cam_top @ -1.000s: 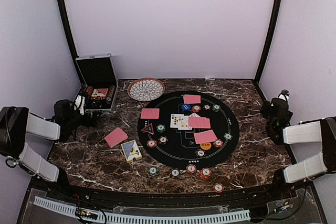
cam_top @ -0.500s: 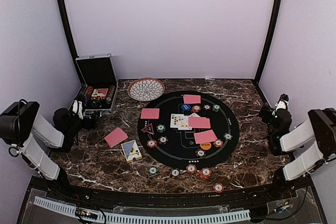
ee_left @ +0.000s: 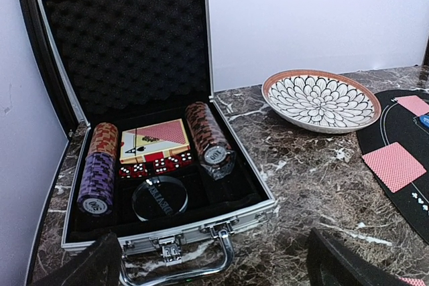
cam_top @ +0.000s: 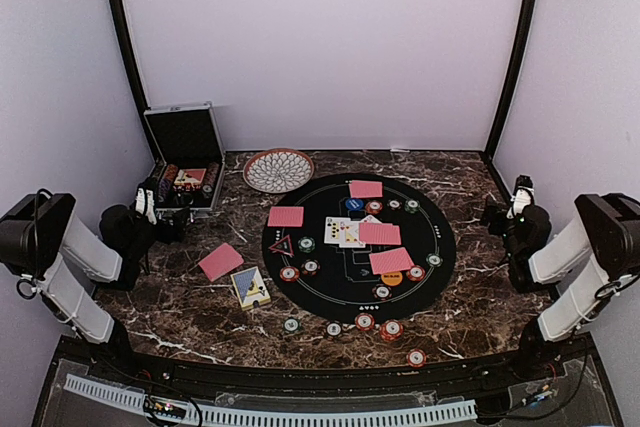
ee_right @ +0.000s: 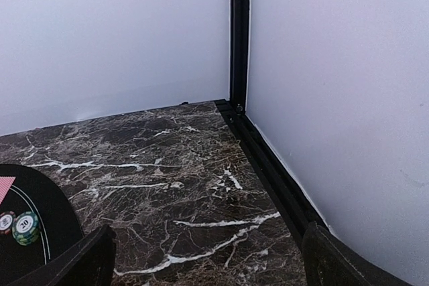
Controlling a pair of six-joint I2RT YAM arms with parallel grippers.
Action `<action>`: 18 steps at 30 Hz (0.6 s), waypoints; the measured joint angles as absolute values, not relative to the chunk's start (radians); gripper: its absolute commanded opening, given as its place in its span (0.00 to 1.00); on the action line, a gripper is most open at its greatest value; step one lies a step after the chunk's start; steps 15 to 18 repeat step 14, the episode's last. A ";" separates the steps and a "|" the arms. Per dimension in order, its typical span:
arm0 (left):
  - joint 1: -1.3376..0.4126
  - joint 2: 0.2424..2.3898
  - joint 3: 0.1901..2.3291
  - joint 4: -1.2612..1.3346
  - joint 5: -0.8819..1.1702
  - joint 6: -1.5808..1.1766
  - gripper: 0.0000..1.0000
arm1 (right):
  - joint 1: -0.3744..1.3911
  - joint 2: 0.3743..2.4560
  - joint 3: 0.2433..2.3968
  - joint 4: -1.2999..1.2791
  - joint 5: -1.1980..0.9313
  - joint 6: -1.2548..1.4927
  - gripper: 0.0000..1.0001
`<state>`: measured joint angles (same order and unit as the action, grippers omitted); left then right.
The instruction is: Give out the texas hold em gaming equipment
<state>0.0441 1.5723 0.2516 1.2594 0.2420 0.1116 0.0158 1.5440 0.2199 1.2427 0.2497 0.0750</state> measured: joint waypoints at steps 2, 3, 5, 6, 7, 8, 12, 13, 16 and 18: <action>0.044 1.572 0.252 1.260 0.242 0.111 0.99 | 0.015 1.544 0.220 1.244 0.242 0.073 0.99; 0.044 1.572 0.252 1.260 0.242 0.110 0.99 | 0.015 1.544 0.220 1.244 0.240 0.072 0.99; 0.044 1.573 0.252 1.260 0.241 0.110 0.99 | 0.014 1.544 0.220 1.244 0.236 0.070 0.99; 0.044 1.573 0.252 1.260 0.241 0.110 0.99 | 0.014 1.544 0.220 1.244 0.236 0.068 0.98; 0.044 1.572 0.252 1.260 0.241 0.110 0.99 | 0.014 1.544 0.220 1.244 0.235 0.068 0.99; 0.044 1.573 0.252 1.260 0.241 0.110 0.99 | 0.014 1.544 0.220 1.244 0.235 0.067 0.99; 0.044 1.572 0.252 1.260 0.241 0.109 0.99 | 0.014 1.544 0.220 1.244 0.231 0.065 0.99; 0.044 1.573 0.252 1.260 0.241 0.109 0.99 | 0.014 1.544 0.220 1.244 0.231 0.064 0.98; 0.044 1.572 0.252 1.260 0.241 0.109 0.99 | 0.014 1.544 0.220 1.243 0.231 0.064 0.99; 0.044 1.572 0.252 1.260 0.241 0.109 0.99 | 0.014 1.544 0.220 1.243 0.231 0.064 0.99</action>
